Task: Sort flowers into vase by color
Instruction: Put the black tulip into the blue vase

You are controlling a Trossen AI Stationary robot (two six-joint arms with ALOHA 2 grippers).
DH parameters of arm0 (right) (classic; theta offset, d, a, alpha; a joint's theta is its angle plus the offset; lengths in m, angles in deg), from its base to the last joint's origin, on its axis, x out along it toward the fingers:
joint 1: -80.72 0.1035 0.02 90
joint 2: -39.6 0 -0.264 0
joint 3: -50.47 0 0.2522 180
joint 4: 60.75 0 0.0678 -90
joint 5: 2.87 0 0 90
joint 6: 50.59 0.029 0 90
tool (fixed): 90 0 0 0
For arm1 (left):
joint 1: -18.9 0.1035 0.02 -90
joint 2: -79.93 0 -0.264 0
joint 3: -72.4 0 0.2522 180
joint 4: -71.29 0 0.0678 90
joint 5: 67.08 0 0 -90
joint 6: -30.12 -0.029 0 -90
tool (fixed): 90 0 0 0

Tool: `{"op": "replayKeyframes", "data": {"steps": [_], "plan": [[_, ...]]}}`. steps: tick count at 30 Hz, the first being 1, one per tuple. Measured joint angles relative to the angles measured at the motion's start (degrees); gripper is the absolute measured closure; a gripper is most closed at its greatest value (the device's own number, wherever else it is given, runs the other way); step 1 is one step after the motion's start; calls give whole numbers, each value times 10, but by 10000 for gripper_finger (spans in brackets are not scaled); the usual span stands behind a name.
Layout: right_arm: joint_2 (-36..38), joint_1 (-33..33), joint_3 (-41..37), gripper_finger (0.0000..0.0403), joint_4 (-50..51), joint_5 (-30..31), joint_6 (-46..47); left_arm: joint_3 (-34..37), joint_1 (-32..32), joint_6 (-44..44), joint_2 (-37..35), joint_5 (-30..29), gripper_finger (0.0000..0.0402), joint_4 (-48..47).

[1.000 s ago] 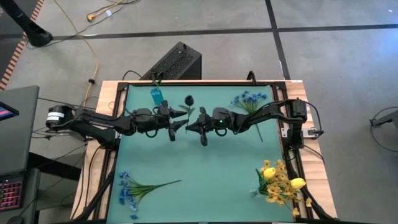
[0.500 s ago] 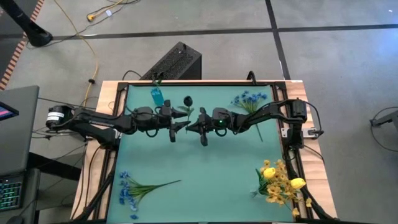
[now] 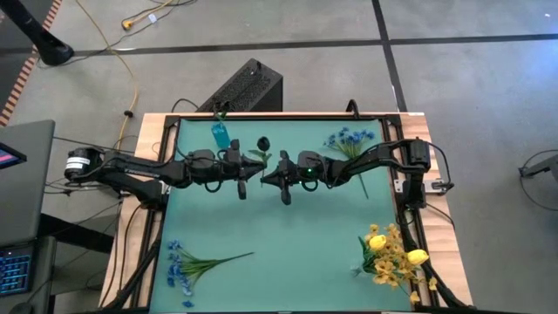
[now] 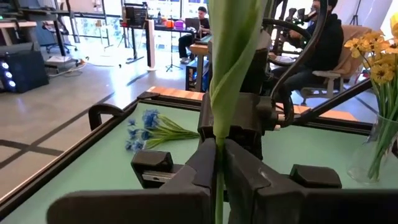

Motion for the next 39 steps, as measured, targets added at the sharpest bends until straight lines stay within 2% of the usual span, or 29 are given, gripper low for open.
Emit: {"op": "replayKeyframes", "data": {"steps": [7,12,16,19,23,28,32,35,39], "plan": [[0,0,0,293,-8,-4,13,0,0,-6,0,0,400,1],[15,0,1,208,0,-4,16,0,0,-9,0,-3,401,-1],[36,-6,1,139,23,-3,-1,0,0,-32,-26,-34,401,-28],[58,-15,0,107,66,-2,-24,0,0,-49,-75,-76,401,-74],[71,-25,0,88,94,-1,-29,0,0,-71,-157,-171,401,-118],[69,-32,0,86,95,0,-30,0,0,-84,-256,-311,401,-152],[69,-35,0,86,98,0,-31,0,7,-98,-310,-399,401,-187],[69,-36,0,86,96,0,-33,1,32,-113,-328,-415,401,-200],[69,-36,0,85,95,0,-36,1,93,-120,-326,-408,401,-202]]}}
